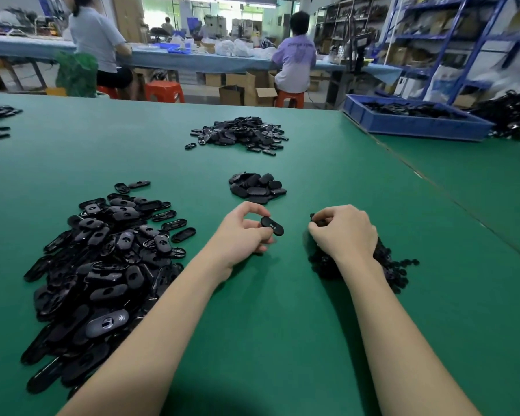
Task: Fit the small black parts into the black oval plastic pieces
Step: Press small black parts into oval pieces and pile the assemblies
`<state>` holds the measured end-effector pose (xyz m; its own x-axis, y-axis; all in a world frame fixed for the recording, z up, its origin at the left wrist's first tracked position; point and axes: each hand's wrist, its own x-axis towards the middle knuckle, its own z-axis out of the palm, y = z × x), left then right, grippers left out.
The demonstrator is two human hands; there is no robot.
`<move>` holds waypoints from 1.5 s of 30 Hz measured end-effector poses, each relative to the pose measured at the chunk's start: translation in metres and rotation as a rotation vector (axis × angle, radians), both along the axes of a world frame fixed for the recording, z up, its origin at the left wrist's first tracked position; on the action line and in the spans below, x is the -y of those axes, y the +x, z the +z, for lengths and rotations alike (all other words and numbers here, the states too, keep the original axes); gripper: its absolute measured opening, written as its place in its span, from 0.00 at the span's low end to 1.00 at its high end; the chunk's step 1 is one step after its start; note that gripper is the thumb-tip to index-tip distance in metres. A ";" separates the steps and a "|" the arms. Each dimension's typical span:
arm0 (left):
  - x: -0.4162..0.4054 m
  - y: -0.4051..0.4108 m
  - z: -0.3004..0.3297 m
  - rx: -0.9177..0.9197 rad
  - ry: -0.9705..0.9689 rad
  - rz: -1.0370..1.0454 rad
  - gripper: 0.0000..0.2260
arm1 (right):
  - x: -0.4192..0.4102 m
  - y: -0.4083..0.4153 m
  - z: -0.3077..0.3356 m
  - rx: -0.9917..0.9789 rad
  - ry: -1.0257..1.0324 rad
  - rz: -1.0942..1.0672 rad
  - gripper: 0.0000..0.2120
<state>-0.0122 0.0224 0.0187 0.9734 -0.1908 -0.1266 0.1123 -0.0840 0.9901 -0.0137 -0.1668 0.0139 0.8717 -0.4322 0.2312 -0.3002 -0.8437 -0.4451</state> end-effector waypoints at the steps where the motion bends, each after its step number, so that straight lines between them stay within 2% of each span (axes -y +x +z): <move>1: -0.001 0.000 0.000 0.001 0.002 0.000 0.11 | 0.000 0.000 -0.001 0.002 -0.005 -0.005 0.07; 11: -0.002 0.000 -0.001 -0.009 -0.033 0.006 0.11 | -0.002 0.000 -0.001 0.019 -0.040 -0.053 0.06; 16: -0.003 0.004 -0.001 -0.033 -0.017 0.092 0.08 | -0.005 -0.001 -0.002 0.053 -0.086 -0.040 0.08; 18: -0.003 0.005 -0.001 -0.031 -0.044 0.128 0.06 | -0.007 0.000 0.001 0.138 0.056 0.014 0.07; 21: -0.004 0.007 -0.002 -0.003 -0.090 0.206 0.07 | -0.015 0.001 0.011 0.254 0.448 0.189 0.04; 24: -0.006 0.008 0.000 0.006 -0.200 0.269 0.08 | -0.026 0.000 0.021 0.238 0.746 0.350 0.04; 26: -0.007 0.007 0.002 0.021 -0.237 0.287 0.11 | -0.031 -0.002 0.024 0.211 0.851 0.420 0.04; 29: -0.009 0.005 0.003 0.069 -0.256 0.276 0.15 | -0.037 -0.006 0.026 0.183 0.936 0.478 0.06; 34: -0.006 0.004 0.003 0.114 -0.262 0.246 0.09 | -0.045 -0.010 0.030 0.098 0.956 0.495 0.05; 45: -0.010 0.000 0.009 0.171 -0.178 0.166 0.09 | -0.043 -0.009 0.034 0.007 0.928 0.292 0.02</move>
